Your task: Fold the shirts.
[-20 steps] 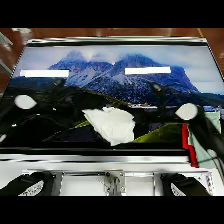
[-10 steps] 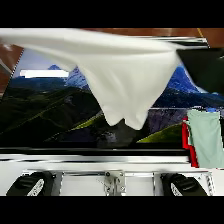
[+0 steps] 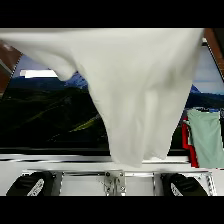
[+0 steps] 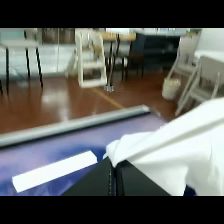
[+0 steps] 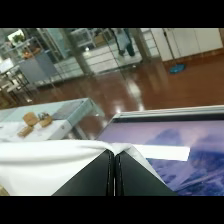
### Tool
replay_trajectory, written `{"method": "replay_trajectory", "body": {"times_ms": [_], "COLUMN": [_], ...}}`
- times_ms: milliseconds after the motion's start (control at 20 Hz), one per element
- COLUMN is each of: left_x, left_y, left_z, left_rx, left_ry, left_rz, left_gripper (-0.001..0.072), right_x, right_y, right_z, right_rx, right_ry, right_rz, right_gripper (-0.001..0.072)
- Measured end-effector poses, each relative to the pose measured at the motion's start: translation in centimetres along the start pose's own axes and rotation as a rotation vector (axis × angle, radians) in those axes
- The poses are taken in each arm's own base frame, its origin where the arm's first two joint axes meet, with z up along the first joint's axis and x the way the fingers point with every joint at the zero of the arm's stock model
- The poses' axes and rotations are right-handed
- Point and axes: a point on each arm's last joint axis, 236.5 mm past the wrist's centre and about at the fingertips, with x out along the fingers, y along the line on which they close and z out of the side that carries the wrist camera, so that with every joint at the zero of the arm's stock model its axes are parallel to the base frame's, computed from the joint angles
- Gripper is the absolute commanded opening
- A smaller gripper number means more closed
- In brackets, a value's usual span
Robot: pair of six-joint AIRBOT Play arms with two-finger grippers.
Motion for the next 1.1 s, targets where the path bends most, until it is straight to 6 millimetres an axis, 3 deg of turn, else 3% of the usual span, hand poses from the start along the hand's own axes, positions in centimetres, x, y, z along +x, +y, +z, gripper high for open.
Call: {"method": "replay_trajectory", "body": {"times_ms": [150,300,450,550,650,700,750,800,850,950,1100], "left_x": [2.5,4.3,4.4,3.6,2.5,2.0,1.7,1.4,1.4,1.3,1.4], "left_y": [2.1,4.2,5.3,5.4,5.1,5.0,4.9,4.8,5.0,5.2,5.5], "left_z": [-6.5,-15.1,-25.0,-30.8,-35.3,-36.9,-38.2,-39.1,-39.6,-40.2,-40.6], "left_rx": [-0.090,-0.210,-0.380,-0.489,-0.571,-0.601,-0.623,-0.640,-0.652,-0.664,-0.671], "left_ry": [0.160,0.342,0.540,0.657,0.749,0.782,0.807,0.824,0.828,0.828,0.824], "left_rz": [0.001,0.010,0.033,0.051,0.068,0.075,0.080,0.087,0.096,0.113,0.128], "left_gripper": [0.0033,0.0032,0.0033,0.0033,0.0033,0.0033,0.0032,0.0033,0.0033,0.0033,0.0033], "right_x": [4.4,9.9,14.1,15.4,16.0,16.2,16.5,16.7,16.9,17.1,15.4], "right_y": [-3.1,-7.1,-10.9,-12.2,-12.7,-12.6,-12.5,-12.4,-12.5,-13.3,-16.9], "right_z": [-2.3,-7.8,-17.6,-24.6,-31.1,-33.6,-35.9,-37.8,-38.8,-39.4,-36.5], "right_rx": [0.002,0.058,0.157,0.211,0.248,0.266,0.282,0.292,0.302,0.316,0.299], "right_ry": [0.073,0.233,0.517,0.717,0.891,0.948,0.998,1.035,1.051,1.052,1.040], "right_rz": [-0.047,-0.090,-0.124,-0.134,-0.139,-0.139,-0.142,-0.143,-0.149,-0.167,-0.238], "right_gripper": [0.0059,0.0059,0.0059,0.0059,0.0060,0.0096,0.0303,0.0557,0.0667,0.0667,0.0602]}}
